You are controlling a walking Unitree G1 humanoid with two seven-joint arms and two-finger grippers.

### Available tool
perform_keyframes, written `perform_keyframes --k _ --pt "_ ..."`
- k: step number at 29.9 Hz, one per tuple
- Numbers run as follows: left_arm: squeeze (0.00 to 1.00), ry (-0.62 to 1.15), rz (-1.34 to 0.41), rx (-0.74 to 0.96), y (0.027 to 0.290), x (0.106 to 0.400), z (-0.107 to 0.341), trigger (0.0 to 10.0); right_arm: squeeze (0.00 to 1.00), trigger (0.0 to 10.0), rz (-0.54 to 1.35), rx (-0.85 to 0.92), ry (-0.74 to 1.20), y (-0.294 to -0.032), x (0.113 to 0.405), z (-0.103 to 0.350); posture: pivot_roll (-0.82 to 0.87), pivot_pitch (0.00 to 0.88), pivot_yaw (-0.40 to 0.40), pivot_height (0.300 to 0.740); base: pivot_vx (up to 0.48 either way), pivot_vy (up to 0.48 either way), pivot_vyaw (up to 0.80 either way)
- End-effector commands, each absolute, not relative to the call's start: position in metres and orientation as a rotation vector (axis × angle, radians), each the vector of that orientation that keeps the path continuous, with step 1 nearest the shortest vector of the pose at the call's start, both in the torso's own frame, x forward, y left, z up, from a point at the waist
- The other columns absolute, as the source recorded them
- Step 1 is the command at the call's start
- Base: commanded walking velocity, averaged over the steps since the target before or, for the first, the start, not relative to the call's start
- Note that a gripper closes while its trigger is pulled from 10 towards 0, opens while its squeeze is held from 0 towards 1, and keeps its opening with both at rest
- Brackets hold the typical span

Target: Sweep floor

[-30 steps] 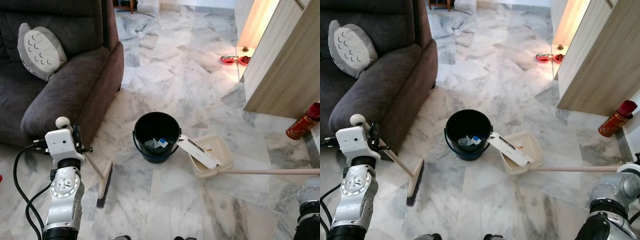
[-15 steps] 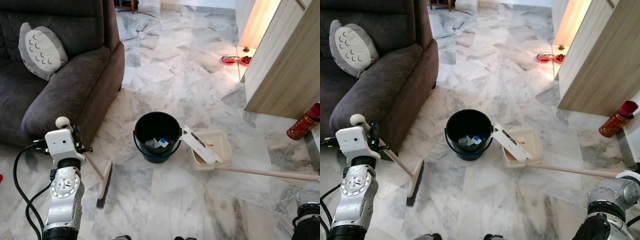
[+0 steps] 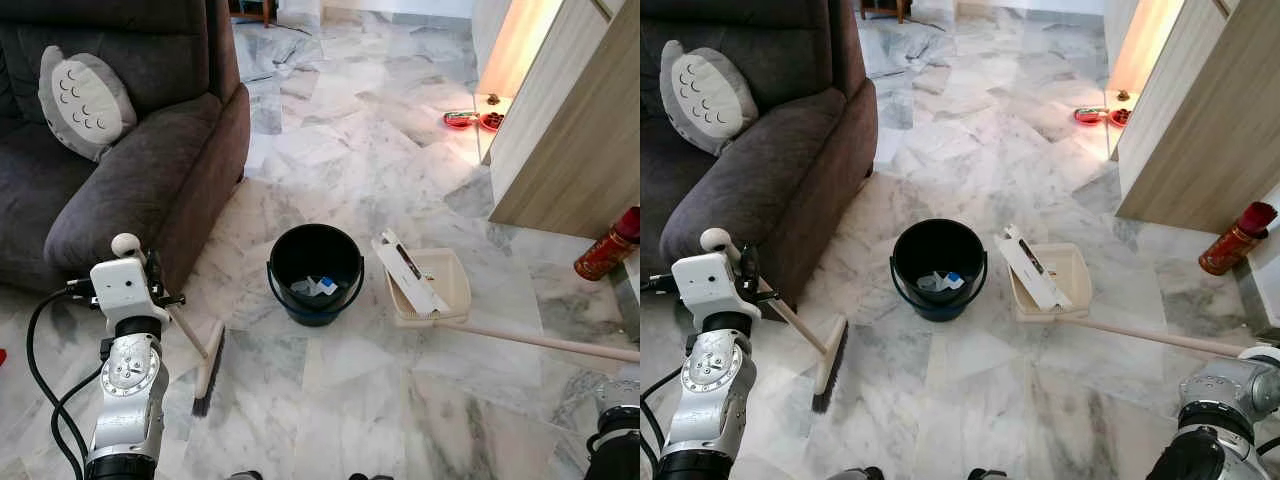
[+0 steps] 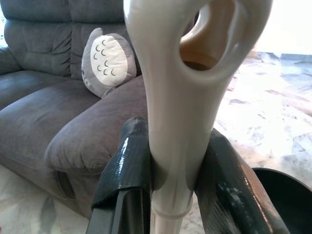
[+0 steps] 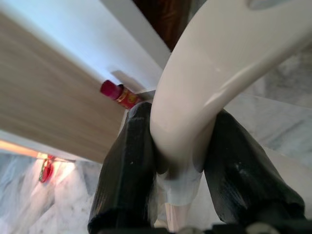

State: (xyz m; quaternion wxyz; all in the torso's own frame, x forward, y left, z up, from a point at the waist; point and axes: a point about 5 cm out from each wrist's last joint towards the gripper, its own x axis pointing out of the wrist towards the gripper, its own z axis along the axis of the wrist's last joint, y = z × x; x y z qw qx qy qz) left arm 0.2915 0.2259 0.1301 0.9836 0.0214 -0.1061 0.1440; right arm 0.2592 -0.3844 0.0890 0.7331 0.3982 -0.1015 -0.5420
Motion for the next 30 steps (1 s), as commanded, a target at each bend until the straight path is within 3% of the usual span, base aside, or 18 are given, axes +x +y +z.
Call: perform_keyframes --k 1,15,30 --pt "0.00 -0.265 0.283 0.063 0.227 0.292 0.139 10.0 0.00 10.0 -1.121 0.870 -0.320 -0.386 0.271 0.111 0.08 0.129 -0.008 0.740 0.000 0.000 0.00" --pt "0.00 -0.281 0.269 0.075 0.224 0.291 0.141 10.0 0.00 10.0 -0.826 0.832 -0.285 -0.323 0.323 0.125 0.09 0.118 -0.013 0.740 0.000 0.000 0.00" --pt "0.00 -0.292 0.261 0.076 0.221 0.292 0.142 10.0 0.00 10.0 -0.613 0.832 -0.311 -0.282 0.367 0.169 0.09 0.117 -0.020 0.740 0.000 0.000 0.00"
